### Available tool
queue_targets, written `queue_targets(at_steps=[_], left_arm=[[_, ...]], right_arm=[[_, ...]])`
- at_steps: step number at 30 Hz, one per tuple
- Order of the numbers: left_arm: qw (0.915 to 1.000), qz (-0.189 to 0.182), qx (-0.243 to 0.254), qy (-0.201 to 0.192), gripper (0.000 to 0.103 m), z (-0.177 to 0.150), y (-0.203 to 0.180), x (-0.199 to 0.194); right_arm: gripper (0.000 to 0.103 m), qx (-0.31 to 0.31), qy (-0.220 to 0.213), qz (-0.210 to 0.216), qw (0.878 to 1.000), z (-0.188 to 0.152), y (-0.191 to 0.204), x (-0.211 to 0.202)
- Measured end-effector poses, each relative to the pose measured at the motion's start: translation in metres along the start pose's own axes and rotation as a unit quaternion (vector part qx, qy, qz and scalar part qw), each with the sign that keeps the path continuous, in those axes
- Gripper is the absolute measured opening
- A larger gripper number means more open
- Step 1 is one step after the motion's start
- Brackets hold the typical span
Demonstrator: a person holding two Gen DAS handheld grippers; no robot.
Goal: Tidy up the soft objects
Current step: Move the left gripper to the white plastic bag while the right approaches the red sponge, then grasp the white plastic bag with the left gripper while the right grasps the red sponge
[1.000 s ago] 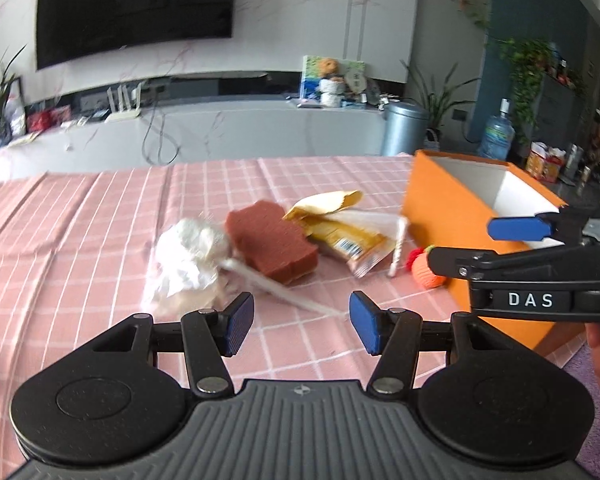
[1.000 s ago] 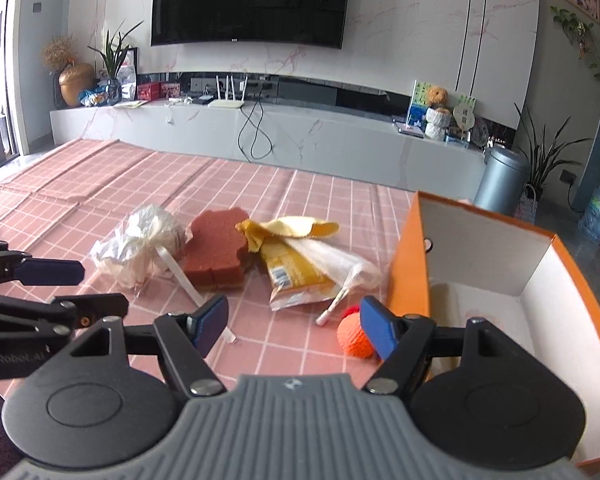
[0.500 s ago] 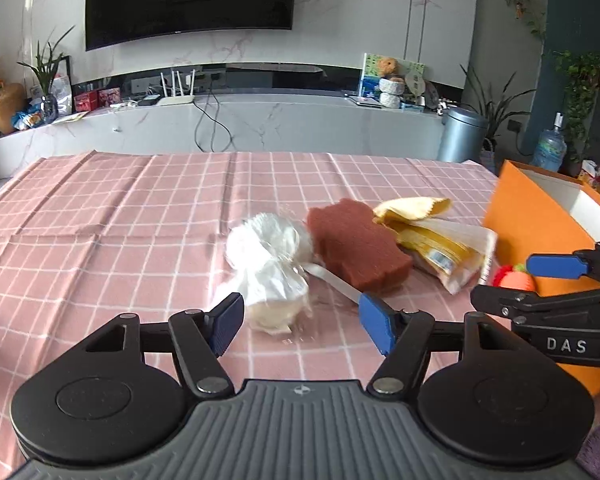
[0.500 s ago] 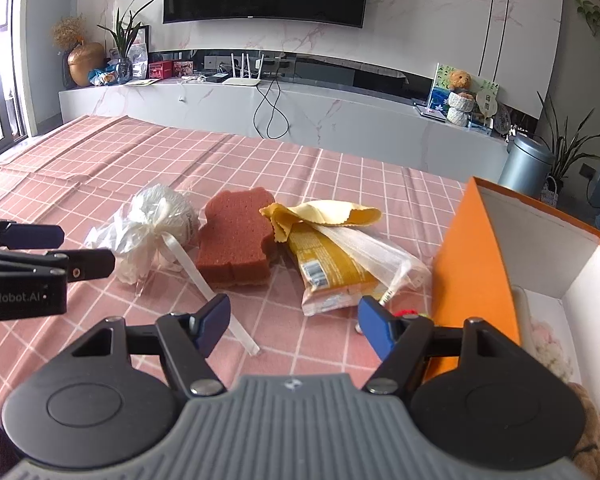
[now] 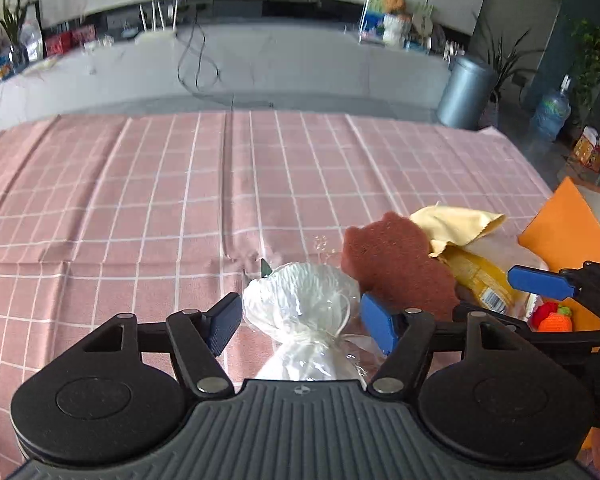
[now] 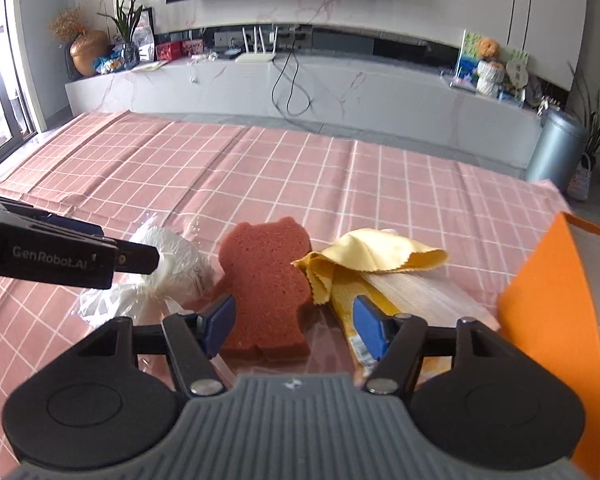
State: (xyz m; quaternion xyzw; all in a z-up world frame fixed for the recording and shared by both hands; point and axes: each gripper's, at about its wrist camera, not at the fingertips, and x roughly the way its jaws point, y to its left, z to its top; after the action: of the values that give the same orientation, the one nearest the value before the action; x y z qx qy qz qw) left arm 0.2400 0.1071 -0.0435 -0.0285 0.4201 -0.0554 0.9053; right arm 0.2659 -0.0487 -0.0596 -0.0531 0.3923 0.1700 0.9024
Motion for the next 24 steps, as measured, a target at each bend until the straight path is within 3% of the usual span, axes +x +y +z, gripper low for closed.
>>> queue_targets(at_steps=[5,11,19,24], left_arm=[[0.997,-0.012,-0.023,0.073,0.083,0.019,0.015,0.026],[0.9842,-0.026,-0.055,0.166,0.086,0.038,0.029,0.056],[0.9788,-0.024,-0.015,0.203,0.088,0.051,0.016,0.072],[0.9757,-0.023,-0.005,0.218,0.081,0.055,0.008,0.08]], right_arm=[[0.064,0.021,0.049,0.019,0.998,0.015,-0.001,0.027],[0.069,0.006,0.075,0.01,0.997,0.025,0.002,0.043],[0.069,0.054,0.121,0.046,0.99,0.031,-0.01,0.07],[0.069,0.077,0.133,0.066,0.986,0.031,-0.015,0.077]])
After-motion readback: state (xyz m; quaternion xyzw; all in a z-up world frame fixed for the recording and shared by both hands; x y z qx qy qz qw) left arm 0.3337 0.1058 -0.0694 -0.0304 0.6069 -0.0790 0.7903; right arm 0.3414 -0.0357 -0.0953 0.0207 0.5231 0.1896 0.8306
